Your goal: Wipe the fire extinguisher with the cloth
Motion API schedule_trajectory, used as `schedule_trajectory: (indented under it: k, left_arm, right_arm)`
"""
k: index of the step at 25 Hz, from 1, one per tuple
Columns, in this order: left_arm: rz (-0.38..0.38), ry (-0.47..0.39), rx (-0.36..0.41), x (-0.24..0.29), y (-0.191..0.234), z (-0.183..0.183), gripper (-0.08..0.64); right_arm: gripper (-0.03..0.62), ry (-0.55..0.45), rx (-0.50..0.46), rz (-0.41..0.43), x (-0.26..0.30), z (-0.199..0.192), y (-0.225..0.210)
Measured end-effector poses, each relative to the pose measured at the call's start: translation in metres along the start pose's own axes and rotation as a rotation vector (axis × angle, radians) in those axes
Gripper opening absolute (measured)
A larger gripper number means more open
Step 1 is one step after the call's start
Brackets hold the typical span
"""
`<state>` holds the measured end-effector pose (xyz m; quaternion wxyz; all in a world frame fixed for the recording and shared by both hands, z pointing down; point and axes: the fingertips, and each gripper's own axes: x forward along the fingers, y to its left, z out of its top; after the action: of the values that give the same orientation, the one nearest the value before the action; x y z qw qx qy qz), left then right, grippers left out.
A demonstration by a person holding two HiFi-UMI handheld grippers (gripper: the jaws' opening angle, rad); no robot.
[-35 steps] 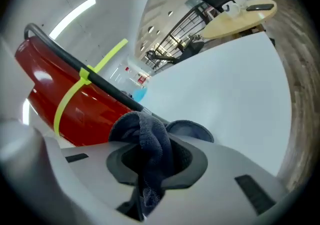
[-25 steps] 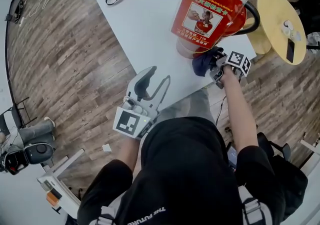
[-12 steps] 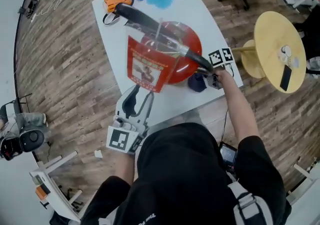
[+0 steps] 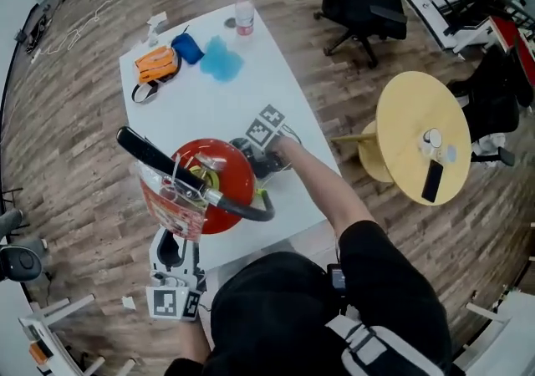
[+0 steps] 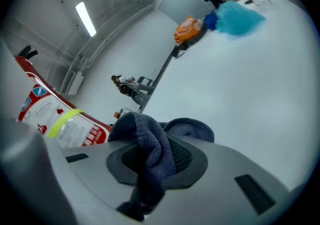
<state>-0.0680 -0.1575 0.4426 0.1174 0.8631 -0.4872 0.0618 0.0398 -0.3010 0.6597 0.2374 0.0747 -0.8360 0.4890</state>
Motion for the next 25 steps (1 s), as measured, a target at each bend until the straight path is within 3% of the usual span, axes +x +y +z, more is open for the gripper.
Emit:
schedule_trajectory:
  k: [6,11,14,17,25]
  left_arm:
    - [0.118,-0.007,-0.023,-0.021,-0.007,0.013,0.192]
    - [0.051,-0.041,-0.026,0.006,-0.018,0.017,0.192]
    - [0.072,-0.050,-0.010,-0.003,-0.005,0.018,0.192]
    - [0.088,-0.065,-0.001,-0.007,0.001,0.024,0.192]
    - [0.127,-0.090,0.003,-0.018,0.019,0.017,0.191]
  right_arm:
    - [0.073,0.050,-0.287,0.392,-0.019,0.053,0.131]
    - [0.072,0.000,-0.443,0.531,-0.073,0.091,0.197]
    - [0.072,-0.031,-0.510,0.628,-0.074,0.117,0.251]
    - [0.072,-0.014,-0.590,0.664,-0.082,0.136,0.289]
    - [0.071,0.126,-0.851,0.606,-0.100,0.151,0.347]
